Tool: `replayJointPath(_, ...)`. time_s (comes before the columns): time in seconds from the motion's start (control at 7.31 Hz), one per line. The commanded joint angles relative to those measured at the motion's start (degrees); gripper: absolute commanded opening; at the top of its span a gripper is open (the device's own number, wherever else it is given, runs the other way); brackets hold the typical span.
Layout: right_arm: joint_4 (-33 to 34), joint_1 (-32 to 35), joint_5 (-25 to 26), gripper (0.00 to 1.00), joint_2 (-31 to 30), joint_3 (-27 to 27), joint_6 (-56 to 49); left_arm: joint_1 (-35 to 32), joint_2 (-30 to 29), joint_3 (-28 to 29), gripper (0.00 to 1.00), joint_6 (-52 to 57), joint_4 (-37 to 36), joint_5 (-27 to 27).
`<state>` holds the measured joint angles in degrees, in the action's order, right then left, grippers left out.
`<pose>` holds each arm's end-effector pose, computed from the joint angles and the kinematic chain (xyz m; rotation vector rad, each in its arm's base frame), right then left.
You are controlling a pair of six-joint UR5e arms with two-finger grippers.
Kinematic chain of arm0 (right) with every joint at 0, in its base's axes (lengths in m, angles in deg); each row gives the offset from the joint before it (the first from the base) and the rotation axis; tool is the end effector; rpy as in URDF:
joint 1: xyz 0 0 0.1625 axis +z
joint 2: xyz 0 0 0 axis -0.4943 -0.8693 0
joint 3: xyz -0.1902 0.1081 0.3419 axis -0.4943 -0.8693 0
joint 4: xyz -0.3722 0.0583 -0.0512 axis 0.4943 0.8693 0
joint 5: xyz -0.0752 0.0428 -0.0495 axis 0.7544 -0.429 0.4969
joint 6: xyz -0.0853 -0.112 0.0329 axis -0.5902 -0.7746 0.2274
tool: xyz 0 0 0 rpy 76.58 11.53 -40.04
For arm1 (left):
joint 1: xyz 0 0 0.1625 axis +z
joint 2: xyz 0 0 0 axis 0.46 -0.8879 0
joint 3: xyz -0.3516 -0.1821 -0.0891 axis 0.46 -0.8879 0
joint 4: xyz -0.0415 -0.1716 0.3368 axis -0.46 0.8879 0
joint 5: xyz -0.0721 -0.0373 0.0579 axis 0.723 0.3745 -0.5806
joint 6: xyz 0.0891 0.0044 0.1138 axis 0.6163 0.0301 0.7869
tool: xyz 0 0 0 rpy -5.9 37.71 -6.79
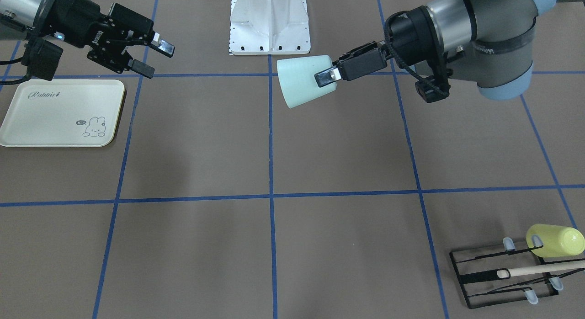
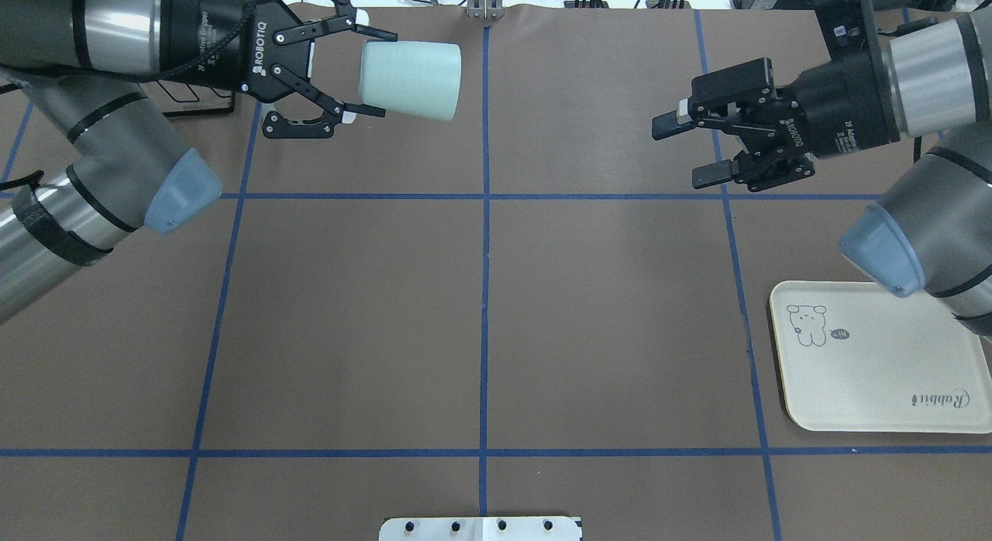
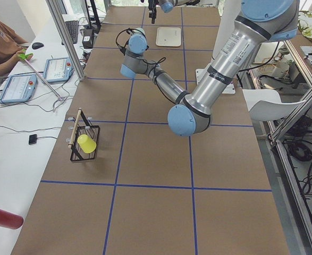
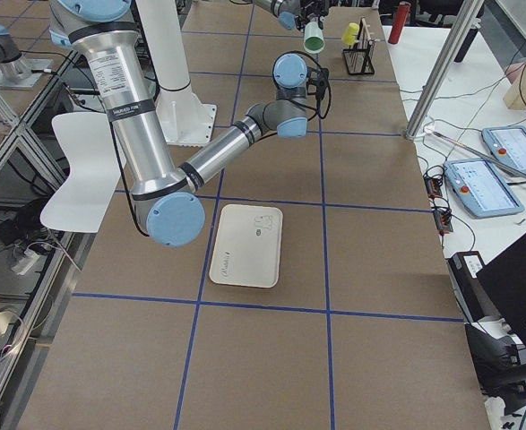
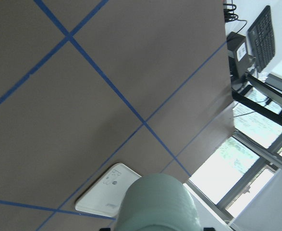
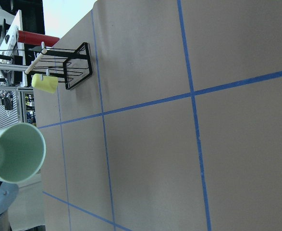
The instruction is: Left arm grabs green cup and hands to right arm on tray
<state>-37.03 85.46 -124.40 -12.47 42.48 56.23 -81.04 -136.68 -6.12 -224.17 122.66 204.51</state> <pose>-0.2619 -0.4272 0.2129 -0.0352 -1.6512 0.1934 0.3029 -0.4816 0.1577 -0.7129 1.9166 -0.6774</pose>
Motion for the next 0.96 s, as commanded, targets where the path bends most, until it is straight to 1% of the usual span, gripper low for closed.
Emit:
replayJointPath(0.0, -8.3, -4.5, 11.7, 0.98, 2.7, -0.3, 11.4, 0.4, 1.3, 0.4, 0.0, -10.0, 8.5, -3.4)
replayJointPath(0.14, -15.9, -8.3, 18.7, 0.98, 2.5, -1.5, 17.9, 0.5, 1.1, -0.9, 0.0, -12.5, 8.8, -3.8)
replayJointPath(0.27, -17.4, -10.4, 21.1, 0.96, 3.2, -1.6, 18.8, 0.6, 1.0, -2.6, 0.0, -16.2, 8.8, -4.1)
replayJointPath(0.41, -17.4, -11.5, 22.3, 0.93, 4.9, -1.6, 19.2, 0.6, 1.0, -4.7, 0.0, -20.2, 8.8, -4.1)
replayJointPath(0.55, -17.6, -11.9, 22.4, 0.87, 6.2, -1.6, 19.2, 0.6, 1.1, -6.5, 0.0, -24.1, 8.7, -4.1)
replayJointPath(0.82, -17.6, -12.7, 22.4, 0.84, 9.0, -1.6, 19.2, 0.7, 1.4, -9.3, 0.0, -31.2, 8.5, -3.8)
